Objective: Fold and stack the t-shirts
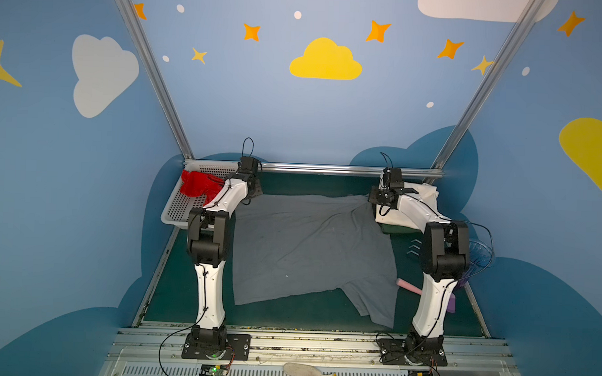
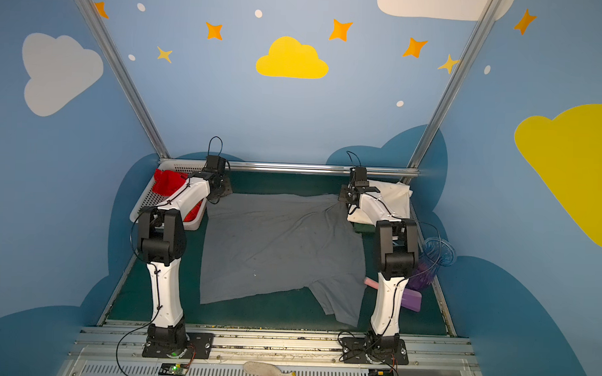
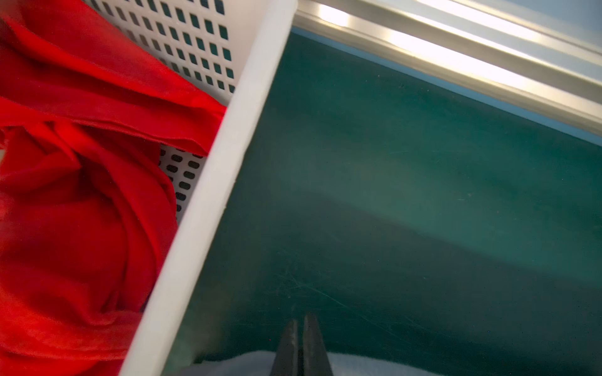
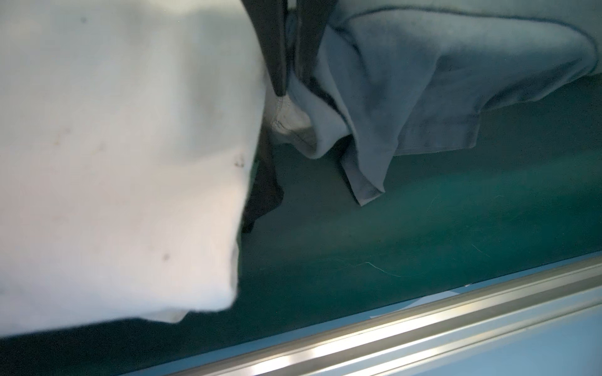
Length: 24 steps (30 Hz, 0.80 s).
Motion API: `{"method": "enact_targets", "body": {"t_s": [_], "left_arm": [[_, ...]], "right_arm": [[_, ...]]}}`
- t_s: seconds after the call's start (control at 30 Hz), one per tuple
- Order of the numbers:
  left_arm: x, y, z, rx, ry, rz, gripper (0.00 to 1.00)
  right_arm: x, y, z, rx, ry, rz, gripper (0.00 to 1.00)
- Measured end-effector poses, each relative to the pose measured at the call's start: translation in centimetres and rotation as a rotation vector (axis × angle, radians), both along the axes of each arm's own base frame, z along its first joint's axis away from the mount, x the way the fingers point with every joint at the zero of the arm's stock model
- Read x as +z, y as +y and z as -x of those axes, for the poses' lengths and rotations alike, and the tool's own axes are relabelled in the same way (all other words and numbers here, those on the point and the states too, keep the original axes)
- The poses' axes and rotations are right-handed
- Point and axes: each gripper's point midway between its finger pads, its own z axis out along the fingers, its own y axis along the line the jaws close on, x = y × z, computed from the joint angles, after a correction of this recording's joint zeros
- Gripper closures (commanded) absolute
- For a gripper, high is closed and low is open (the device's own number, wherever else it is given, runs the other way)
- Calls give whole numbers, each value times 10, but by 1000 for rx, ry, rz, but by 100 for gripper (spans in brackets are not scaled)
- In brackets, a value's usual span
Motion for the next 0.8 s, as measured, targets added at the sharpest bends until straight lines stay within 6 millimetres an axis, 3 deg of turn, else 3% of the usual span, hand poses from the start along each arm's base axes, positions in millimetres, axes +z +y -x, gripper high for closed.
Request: {"method": "enact_targets", "body": {"t_s": [0.3,0.6,0.8], "left_arm": [[-2,-6,-6,-27,-60,-12,96],[-26,-16,57,12,-87,-30,96],[-27,-11,83,66,-132,-19,96]], "right_arm": [[0,0,0,0,0,0,100],[-19,-5,10,-10,41,15,100],[-25,-7,18,-16,53,19,100]]}}
